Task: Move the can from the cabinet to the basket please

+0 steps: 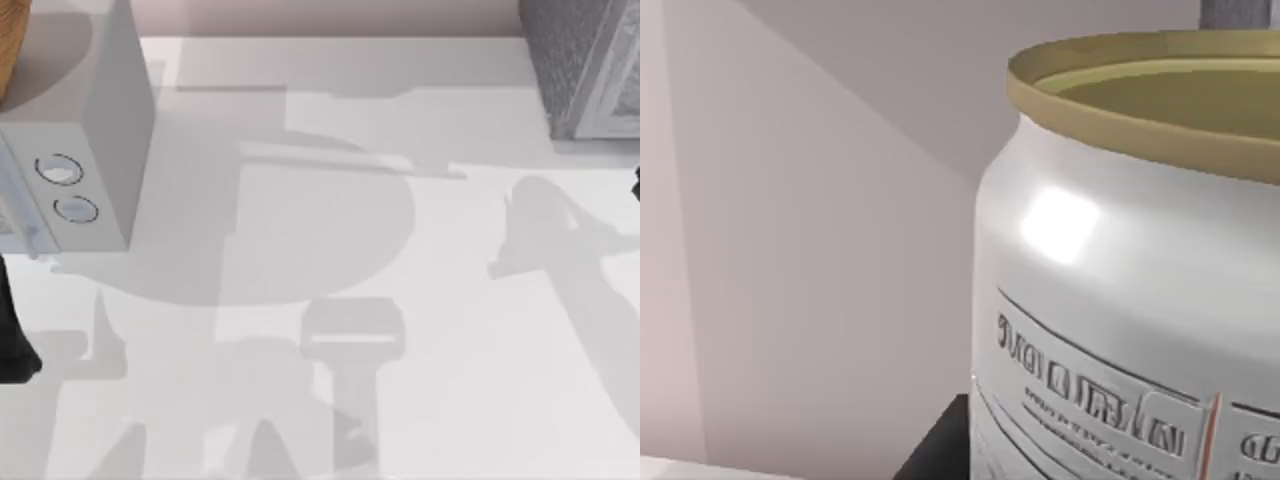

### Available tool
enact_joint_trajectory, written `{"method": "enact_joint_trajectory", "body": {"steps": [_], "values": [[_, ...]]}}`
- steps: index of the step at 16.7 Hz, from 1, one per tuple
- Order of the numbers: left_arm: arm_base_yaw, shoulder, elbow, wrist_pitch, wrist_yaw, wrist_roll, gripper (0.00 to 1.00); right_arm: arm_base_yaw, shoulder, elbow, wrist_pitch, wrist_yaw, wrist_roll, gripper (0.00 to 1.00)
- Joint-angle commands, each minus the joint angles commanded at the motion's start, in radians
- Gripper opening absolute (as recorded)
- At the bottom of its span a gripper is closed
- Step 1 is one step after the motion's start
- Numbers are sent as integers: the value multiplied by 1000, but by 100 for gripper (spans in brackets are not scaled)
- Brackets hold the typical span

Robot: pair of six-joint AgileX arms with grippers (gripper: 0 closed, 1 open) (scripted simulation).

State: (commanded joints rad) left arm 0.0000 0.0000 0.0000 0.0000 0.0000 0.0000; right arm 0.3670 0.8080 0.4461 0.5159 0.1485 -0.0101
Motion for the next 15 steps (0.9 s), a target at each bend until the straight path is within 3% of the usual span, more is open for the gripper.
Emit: {"method": "enact_joint_trajectory", "body": {"steps": [15], "values": [[0,0,0,0,0,0,100,231,800,438,437,267,-32,0]]}}
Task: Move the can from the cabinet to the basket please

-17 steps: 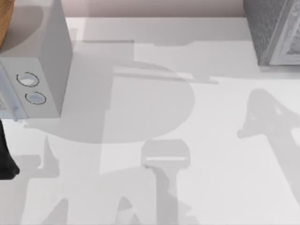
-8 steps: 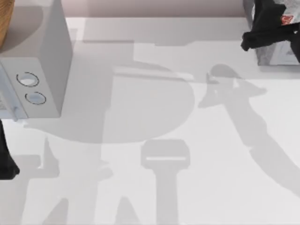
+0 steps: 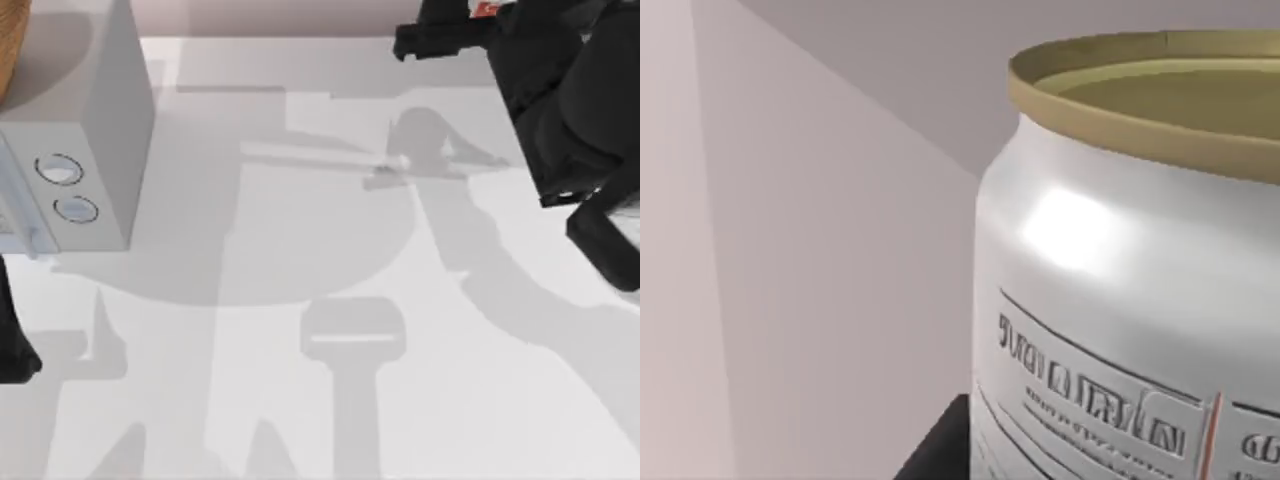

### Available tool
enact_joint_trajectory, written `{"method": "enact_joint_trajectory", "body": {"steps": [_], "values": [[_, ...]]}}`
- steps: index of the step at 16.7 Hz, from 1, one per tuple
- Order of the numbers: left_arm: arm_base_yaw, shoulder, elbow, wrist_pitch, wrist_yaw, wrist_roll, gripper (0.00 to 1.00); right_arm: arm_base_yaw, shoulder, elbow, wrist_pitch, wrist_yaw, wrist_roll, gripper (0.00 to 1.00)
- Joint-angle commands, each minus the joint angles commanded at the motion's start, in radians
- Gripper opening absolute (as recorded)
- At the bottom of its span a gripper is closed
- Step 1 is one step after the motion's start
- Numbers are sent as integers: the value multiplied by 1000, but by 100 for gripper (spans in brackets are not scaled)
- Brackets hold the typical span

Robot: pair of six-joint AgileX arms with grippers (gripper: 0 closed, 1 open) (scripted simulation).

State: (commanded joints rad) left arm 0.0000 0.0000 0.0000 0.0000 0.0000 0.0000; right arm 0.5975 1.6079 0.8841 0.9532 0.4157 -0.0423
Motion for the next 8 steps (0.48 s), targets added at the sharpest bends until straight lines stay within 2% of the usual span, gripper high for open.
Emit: {"method": "enact_joint_trajectory", "body": {"steps": [8], "values": [[0,0,0,0,0,0,100,108,374,207,142,123,13,0]]}}
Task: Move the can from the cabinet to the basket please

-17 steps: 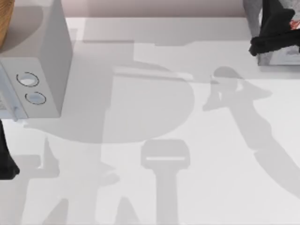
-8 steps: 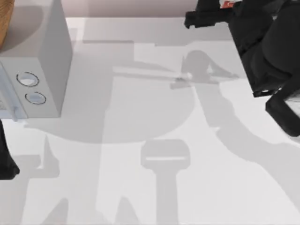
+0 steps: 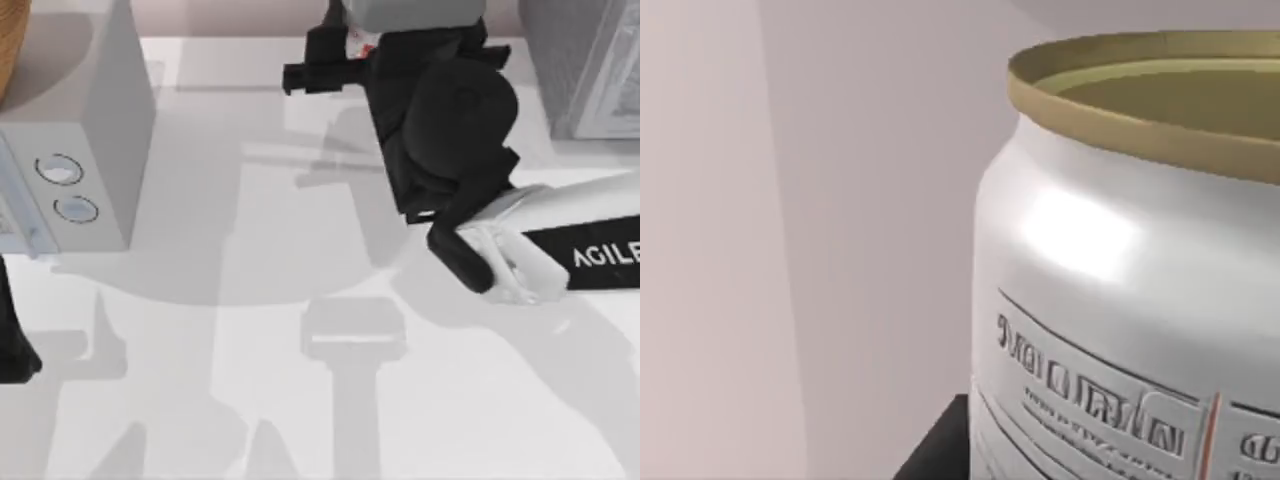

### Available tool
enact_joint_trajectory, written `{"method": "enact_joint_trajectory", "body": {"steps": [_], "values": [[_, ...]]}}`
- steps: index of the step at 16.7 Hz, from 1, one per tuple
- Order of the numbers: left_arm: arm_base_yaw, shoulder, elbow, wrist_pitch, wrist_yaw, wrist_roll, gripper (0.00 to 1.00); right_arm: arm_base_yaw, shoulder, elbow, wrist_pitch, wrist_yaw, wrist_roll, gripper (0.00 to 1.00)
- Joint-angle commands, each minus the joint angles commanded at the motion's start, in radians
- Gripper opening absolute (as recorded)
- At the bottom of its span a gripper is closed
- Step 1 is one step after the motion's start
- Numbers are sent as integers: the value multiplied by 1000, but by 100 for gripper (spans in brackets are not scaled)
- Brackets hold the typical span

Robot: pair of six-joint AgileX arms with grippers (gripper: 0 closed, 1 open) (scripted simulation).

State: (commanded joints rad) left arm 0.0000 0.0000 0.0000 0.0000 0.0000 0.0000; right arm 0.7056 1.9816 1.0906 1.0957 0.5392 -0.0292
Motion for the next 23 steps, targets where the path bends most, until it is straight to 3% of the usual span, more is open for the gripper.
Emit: {"method": "enact_joint_trajectory", "body": {"steps": [14,23], "values": [[0,0,0,0,0,0,100,81,571,311,63,260,39,0],[0,0,0,0,0,0,100,76,603,326,53,270,44,0]]}}
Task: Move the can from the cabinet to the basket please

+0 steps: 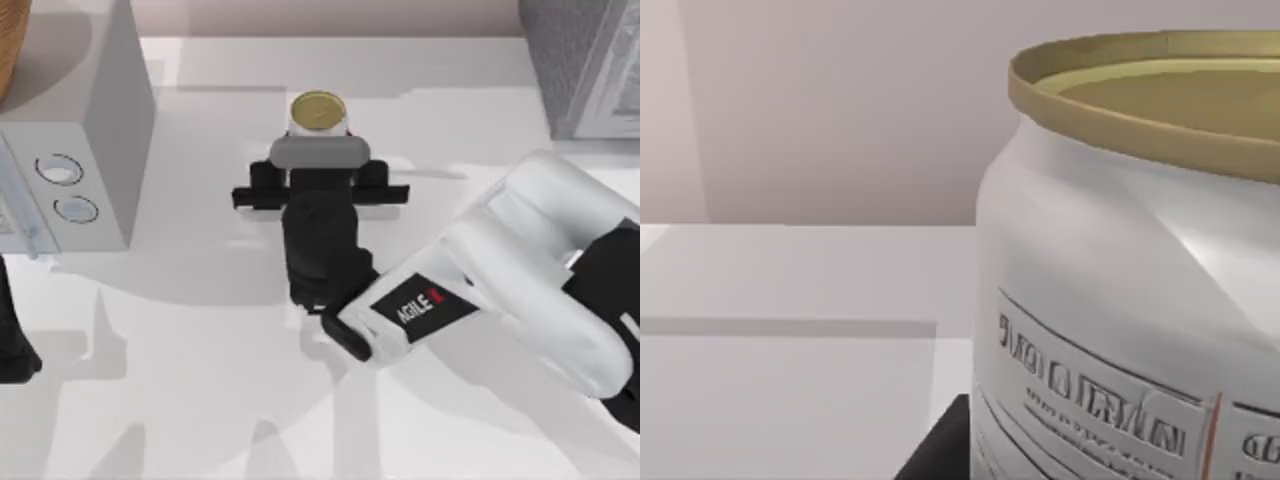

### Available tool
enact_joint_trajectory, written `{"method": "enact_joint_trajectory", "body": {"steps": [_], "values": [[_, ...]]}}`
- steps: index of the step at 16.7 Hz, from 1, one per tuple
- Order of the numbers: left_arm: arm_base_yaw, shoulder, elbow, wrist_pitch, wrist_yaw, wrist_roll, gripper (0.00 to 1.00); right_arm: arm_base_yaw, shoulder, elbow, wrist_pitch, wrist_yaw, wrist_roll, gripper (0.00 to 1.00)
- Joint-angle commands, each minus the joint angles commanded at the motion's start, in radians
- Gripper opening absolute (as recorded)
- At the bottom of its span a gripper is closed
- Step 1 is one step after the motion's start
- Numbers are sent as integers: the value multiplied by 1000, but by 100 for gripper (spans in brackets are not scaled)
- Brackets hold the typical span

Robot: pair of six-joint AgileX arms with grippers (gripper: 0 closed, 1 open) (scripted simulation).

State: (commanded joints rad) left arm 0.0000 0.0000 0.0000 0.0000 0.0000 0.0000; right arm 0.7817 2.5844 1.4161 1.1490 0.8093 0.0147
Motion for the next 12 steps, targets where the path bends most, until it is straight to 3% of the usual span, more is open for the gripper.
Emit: {"method": "enact_joint_trajectory", "body": {"steps": [10,12], "values": [[0,0,0,0,0,0,100,-29,63,107,-33,-29,-3,0],[0,0,0,0,0,0,100,-29,63,107,-33,-29,-3,15]]}}
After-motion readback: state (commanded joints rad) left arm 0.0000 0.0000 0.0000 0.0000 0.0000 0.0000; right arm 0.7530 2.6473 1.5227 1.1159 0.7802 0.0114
